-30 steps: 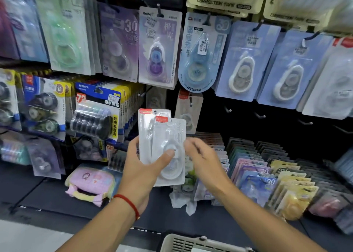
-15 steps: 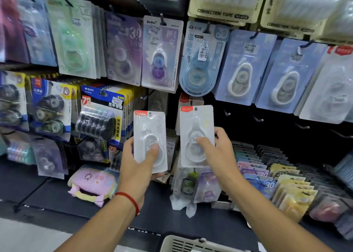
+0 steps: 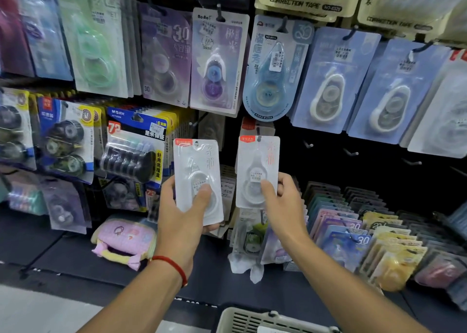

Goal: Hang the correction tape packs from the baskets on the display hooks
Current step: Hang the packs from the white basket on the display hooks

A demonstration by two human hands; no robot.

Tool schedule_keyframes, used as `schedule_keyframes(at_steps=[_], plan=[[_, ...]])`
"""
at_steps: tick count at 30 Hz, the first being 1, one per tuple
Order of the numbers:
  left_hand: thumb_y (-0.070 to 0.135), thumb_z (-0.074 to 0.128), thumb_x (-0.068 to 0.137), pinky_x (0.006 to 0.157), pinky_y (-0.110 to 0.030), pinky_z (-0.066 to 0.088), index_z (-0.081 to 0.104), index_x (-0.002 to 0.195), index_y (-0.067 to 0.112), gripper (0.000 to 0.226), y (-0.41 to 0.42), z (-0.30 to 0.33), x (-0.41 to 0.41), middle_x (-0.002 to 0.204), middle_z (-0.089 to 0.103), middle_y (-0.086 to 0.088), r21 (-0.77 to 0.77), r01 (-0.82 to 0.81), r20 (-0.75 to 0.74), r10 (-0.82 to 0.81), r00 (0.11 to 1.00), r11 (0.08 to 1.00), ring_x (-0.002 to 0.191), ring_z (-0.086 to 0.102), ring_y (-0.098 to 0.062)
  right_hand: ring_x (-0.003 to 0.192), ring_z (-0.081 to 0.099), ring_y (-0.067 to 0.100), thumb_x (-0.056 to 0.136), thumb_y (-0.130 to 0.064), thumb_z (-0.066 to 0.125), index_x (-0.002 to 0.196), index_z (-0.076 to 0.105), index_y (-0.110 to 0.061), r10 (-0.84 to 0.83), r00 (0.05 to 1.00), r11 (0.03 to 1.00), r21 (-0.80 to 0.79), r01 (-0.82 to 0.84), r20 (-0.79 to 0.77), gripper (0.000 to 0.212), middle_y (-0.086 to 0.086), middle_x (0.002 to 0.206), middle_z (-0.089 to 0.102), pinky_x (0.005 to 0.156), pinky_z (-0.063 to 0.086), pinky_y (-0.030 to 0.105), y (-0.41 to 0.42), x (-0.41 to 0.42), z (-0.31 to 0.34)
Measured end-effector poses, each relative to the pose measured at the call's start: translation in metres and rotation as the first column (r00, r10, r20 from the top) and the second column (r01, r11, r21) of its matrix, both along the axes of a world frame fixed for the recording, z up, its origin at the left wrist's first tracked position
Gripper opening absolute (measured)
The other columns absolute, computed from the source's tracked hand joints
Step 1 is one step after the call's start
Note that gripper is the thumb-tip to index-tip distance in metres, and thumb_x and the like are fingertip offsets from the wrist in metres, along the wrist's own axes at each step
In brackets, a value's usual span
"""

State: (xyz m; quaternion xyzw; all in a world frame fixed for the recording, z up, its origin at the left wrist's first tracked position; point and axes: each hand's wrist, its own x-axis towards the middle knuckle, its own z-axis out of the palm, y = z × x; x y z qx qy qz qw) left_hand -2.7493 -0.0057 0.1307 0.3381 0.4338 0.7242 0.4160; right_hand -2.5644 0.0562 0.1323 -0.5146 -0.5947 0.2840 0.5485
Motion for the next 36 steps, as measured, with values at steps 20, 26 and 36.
schedule_keyframes(at_steps=[20,26,36], plan=[[0.039,0.083,0.083,0.057,-0.037,0.063,0.057,0.127,0.037,0.052,0.005,-0.004,0.011,0.105,0.073,0.022,-0.004,0.118,-0.039,-0.118,0.992,0.993,0.093,0.076,-0.008,0.079,0.07,0.024,0.103,-0.05,0.053,0.091,0.066,-0.029,-0.01,0.979,0.971,-0.231,0.058,0.205,0.028,0.0,0.087,0.072,0.071,0.061,0.046,0.064,-0.002,-0.007],[0.04,0.087,0.075,0.059,-0.04,0.064,0.055,0.129,0.033,0.063,0.001,0.0,0.019,0.109,0.076,0.011,0.013,0.2,-0.088,-0.198,0.976,0.98,0.096,0.078,-0.018,0.095,0.076,0.019,0.094,-0.059,0.065,0.115,0.069,-0.026,0.388,0.92,0.913,-0.161,-0.376,0.053,0.039,-0.004,0.105,0.078,0.076,0.064,0.036,-0.023,0.001,0.006],[0.04,0.068,0.1,0.058,-0.033,0.061,0.058,0.119,0.037,0.022,-0.003,0.004,0.024,0.117,0.074,-0.004,-0.003,0.147,-0.113,-0.146,0.983,0.989,0.095,0.077,-0.027,0.095,0.077,0.013,0.101,-0.024,0.068,0.115,0.064,-0.023,0.171,0.985,0.979,-0.107,-0.174,-0.033,0.014,-0.004,0.103,0.079,0.083,0.063,0.039,-0.04,0.014,0.026]])
